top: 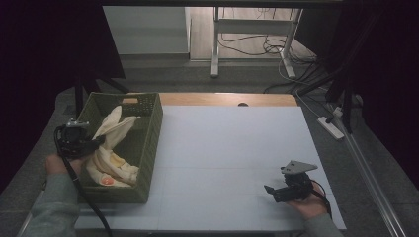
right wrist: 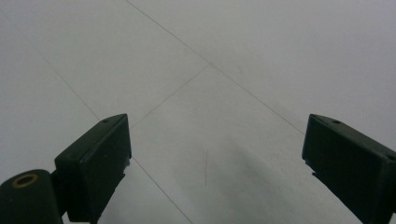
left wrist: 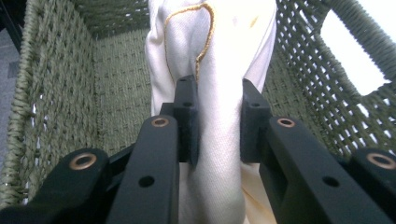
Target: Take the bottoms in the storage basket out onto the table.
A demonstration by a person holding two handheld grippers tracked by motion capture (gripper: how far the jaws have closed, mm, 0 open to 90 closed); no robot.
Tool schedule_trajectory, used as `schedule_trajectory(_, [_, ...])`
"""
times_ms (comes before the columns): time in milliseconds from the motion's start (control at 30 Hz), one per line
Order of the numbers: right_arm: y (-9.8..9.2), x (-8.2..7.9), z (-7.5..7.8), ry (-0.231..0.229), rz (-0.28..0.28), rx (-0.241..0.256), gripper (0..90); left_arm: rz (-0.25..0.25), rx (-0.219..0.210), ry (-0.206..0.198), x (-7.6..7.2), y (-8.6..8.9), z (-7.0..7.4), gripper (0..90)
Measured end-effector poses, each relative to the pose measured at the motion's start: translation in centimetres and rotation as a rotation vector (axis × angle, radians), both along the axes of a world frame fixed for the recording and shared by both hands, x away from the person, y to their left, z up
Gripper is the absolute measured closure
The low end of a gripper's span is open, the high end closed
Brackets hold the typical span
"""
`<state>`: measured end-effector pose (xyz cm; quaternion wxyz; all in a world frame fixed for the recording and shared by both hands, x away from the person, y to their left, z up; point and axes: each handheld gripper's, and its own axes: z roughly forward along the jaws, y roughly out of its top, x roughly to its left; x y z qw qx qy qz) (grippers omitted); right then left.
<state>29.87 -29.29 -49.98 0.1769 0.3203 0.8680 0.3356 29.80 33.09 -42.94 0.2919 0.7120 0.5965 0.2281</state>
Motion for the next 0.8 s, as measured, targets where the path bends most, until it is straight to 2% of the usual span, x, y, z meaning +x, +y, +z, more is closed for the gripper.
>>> schedule_trajectory(433, [0.0, 0.0, -0.1, 0.001, -0.002, -0.005, 8.4, 0.009, -0.056, -0.067, -0.8, -0.1, 0.0, 73.6])
schedule_trajectory(700, [0.0, 0.0, 0.0, 0.000, -0.003, -0.005, 8.4, 0.002, -0.057, -0.094, -0.9, -0.6, 0.6, 73.8])
schedule_trajectory(800, [0.0, 0.0, 0.0, 0.000, -0.003, -0.004, 8.5, -0.005, -0.061, -0.115, -1.0, -0.8, 1.3, 73.9])
